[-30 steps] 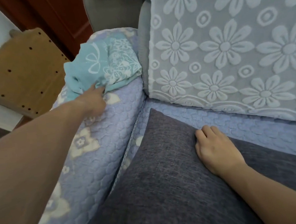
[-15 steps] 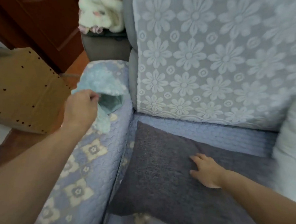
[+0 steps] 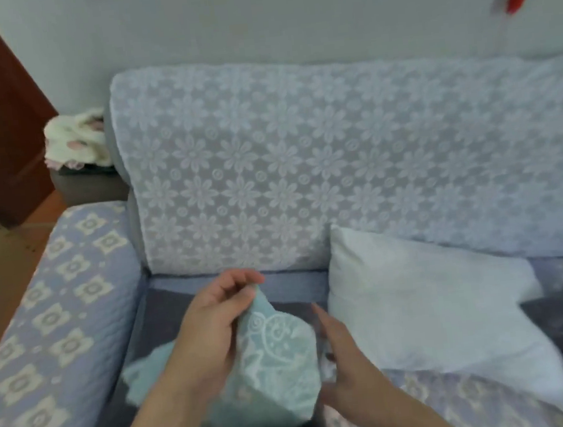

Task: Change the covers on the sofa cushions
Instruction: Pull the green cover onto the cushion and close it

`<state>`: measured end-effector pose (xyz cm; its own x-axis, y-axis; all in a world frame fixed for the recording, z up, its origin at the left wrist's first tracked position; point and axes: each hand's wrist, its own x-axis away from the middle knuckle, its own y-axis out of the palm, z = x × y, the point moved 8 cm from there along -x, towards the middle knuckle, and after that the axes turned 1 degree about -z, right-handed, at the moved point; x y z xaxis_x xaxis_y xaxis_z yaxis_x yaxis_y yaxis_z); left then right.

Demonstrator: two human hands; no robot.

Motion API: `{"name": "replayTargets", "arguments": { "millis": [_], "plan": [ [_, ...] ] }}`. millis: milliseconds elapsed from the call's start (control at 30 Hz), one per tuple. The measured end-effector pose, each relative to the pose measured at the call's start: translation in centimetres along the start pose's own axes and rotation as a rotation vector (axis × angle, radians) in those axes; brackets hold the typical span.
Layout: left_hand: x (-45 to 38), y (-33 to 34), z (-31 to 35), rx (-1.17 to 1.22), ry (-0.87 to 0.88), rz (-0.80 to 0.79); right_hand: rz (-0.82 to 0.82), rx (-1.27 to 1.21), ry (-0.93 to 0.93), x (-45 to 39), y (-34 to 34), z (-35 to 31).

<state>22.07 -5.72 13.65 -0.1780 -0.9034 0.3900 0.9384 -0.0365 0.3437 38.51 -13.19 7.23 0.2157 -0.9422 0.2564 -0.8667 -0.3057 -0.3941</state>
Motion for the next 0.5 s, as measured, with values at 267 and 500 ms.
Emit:
{"name": "replayTargets", "arguments": {
  "millis": [267,500],
  "plan": [
    [3.3,15.2,0.1,0.065,-0.123,-0.17,-0.123,0.14,-0.108,5.9,-15.3,-2.9],
    [3.0,21.7,1.5,0.142,-0.108,-0.196,0.104,0.172,-0.266,8.4,-19.0,-6.8]
  ]
}}
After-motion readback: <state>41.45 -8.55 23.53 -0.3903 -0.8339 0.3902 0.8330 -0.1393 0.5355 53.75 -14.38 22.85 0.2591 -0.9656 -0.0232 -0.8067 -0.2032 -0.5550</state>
